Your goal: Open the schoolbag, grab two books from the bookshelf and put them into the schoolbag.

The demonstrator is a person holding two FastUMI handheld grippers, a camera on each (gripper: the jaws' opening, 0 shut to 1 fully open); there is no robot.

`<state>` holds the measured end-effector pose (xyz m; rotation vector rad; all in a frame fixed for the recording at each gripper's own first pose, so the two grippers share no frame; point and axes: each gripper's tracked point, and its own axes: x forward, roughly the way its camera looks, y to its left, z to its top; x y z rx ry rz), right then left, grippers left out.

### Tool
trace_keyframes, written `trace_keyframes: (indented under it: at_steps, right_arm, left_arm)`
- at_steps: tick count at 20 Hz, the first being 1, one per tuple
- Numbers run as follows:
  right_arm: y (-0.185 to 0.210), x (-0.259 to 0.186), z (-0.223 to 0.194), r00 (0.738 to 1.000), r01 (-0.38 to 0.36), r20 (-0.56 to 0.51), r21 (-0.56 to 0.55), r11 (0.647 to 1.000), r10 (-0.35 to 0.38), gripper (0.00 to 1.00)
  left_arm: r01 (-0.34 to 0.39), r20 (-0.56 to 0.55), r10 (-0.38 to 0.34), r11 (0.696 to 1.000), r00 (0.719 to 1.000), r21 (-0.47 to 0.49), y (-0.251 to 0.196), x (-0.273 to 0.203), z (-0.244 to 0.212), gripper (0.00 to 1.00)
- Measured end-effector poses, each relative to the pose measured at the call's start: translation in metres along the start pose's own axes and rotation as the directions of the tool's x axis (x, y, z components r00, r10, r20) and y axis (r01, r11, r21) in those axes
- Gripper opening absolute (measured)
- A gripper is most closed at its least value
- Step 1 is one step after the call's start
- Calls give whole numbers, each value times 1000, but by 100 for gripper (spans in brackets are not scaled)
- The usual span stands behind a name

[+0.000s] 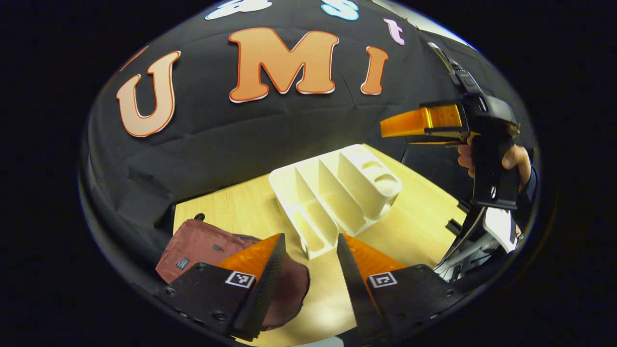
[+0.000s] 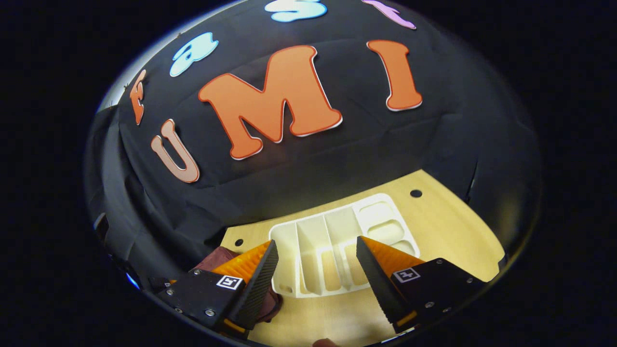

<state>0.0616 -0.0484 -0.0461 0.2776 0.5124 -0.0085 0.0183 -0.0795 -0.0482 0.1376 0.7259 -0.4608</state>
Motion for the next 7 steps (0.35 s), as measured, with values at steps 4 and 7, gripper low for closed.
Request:
trace_keyframes:
  at_steps: [4,7]
  right_arm:
    - [5,-21,22,997,-7,76,-89,996,14,97]
    - [2,-42,44,987,13,162,-154,988,12,97]
  left_arm:
    - [-63,138,65,998,988,-23,-9,-5,40,85]
    - [-120,253,129,992,959,-50,-10,-17,72,99]
